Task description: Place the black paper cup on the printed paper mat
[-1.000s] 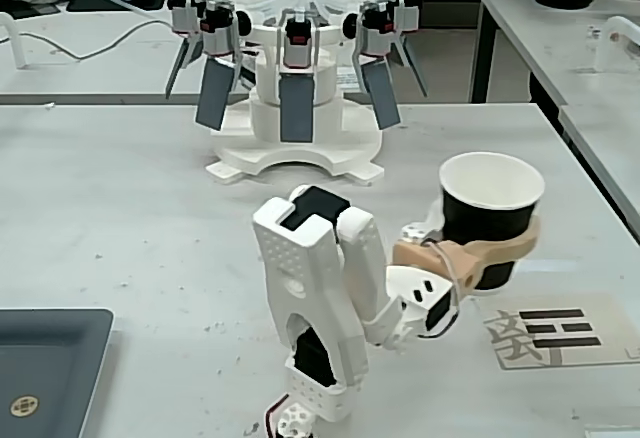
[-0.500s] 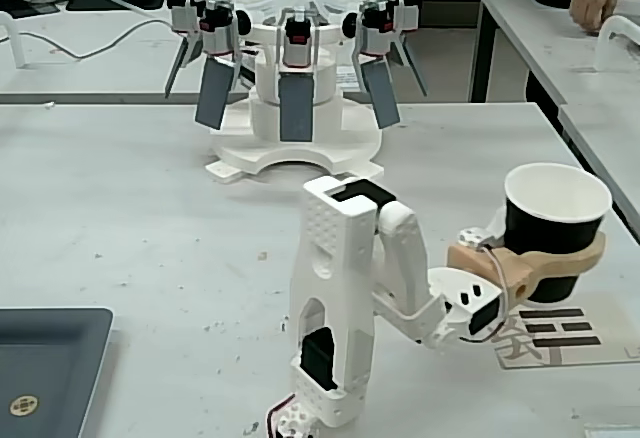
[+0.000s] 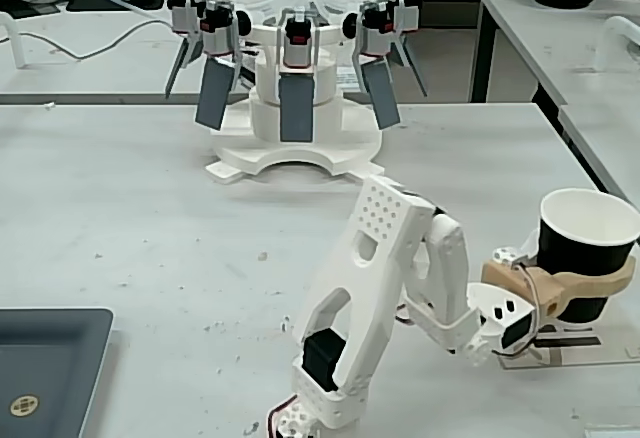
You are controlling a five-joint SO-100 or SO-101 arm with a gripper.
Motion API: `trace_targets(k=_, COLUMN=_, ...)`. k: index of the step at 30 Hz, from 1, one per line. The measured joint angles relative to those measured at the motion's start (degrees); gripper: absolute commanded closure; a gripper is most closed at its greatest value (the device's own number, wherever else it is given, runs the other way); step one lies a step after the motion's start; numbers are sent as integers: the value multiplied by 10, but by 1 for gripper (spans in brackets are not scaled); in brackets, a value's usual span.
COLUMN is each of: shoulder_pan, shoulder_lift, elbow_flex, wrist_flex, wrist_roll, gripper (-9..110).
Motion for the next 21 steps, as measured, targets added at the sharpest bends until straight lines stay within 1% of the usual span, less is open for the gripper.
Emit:
trace_targets(k=14, shoulder_pan=0, shoulder_lift=-120, elbow_flex=-68, wrist_flex=-55, wrist_roll=0, gripper=93)
trace_targets(k=21, shoulder_pan=1, shoulder_lift=-149, elbow_flex=-89, wrist_flex=-65, wrist_roll=0, gripper=90)
